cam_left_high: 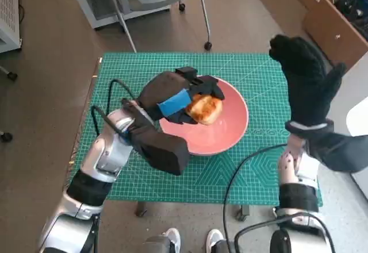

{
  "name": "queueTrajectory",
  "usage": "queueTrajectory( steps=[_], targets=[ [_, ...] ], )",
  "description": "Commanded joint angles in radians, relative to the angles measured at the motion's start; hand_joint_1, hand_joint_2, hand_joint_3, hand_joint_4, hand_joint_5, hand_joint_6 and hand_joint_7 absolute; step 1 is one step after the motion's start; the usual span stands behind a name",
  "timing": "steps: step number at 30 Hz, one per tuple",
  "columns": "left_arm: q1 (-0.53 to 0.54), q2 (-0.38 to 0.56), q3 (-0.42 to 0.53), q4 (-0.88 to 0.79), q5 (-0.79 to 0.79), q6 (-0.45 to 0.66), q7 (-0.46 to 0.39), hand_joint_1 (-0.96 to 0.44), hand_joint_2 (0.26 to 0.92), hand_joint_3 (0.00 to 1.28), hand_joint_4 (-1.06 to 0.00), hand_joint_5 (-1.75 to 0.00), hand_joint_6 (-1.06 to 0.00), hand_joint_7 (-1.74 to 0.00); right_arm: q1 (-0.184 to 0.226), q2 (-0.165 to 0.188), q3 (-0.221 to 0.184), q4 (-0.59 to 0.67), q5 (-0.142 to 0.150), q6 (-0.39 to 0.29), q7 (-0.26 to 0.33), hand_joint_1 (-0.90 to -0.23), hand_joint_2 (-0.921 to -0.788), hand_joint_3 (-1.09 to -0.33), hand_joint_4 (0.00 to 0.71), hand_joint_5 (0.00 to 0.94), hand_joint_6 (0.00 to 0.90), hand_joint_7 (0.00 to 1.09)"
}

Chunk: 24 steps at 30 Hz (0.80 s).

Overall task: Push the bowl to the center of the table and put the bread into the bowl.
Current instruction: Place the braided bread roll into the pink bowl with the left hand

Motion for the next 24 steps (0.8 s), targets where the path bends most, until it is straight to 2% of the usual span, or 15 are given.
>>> queueTrajectory(
  steps=[1, 2, 3, 4, 7, 9, 15, 24],
  targets=[
    [-0.015, -0.015, -0.018, 0.040, 0.001, 0.036, -0.023, -0.16, 0.891, 0.23, -0.33, -0.85, -0.35, -1.17, 0.040, -0.008, -0.002, -0.021, -0.006, 0.008, -0.019, -0.503, -0.921, -0.634, 0.280, 0.001, 0.133, 0.41],
    [-0.014, -0.015, -0.019, 0.041, 0.000, 0.041, -0.027, -0.15, 0.886, 0.21, -0.31, -0.75, -0.32, -1.07, 0.042, -0.008, -0.001, -0.024, -0.007, 0.009, -0.021, -0.502, -0.921, -0.635, 0.280, 0.001, 0.133, 0.41],
    [-0.011, -0.013, -0.022, 0.041, 0.001, 0.054, -0.037, -0.15, 0.887, 0.18, -0.30, -0.57, -0.28, -0.91, 0.046, -0.007, -0.001, -0.031, -0.006, 0.011, -0.024, -0.501, -0.921, -0.635, 0.281, 0.001, 0.132, 0.41],
    [-0.009, -0.010, -0.026, 0.041, 0.004, 0.064, -0.045, -0.18, 0.884, 0.14, -0.25, -0.42, -0.21, -0.78, 0.051, -0.006, -0.001, -0.038, -0.004, 0.015, -0.027, -0.500, -0.921, -0.636, 0.282, 0.002, 0.131, 0.41],
    [-0.005, -0.005, -0.032, 0.038, 0.009, 0.083, -0.058, -0.26, 0.885, 0.09, -0.17, -0.19, -0.12, -0.59, 0.060, -0.004, 0.000, -0.055, -0.001, 0.021, -0.034, -0.499, -0.921, -0.637, 0.284, 0.002, 0.129, 0.41],
    [-0.002, 0.001, -0.035, 0.027, 0.015, 0.094, -0.064, -0.31, 0.889, 0.06, -0.14, -0.11, -0.10, -0.52, 0.065, -0.002, 0.000, -0.064, -0.002, 0.023, -0.040, -0.498, -0.921, -0.638, 0.284, 0.003, 0.127, 0.42],
    [0.001, 0.010, -0.041, 0.040, 0.020, 0.068, -0.040, -0.41, 0.902, 0.04, -0.10, -0.02, -0.06, -0.44, 0.073, 0.001, 0.006, -0.078, -0.007, 0.030, -0.057, -0.496, -0.921, -0.639, 0.284, 0.002, 0.124, 0.42],
    [0.021, 0.027, -0.018, 0.046, -0.004, 0.004, -0.016, -0.57, 0.920, 0.06, -0.03, 0.00, 0.00, -0.38, 0.069, 0.002, 0.013, -0.066, -0.012, 0.029, -0.060, -0.492, -0.921, -0.638, 0.284, 0.002, 0.121, 0.43]
  ],
)
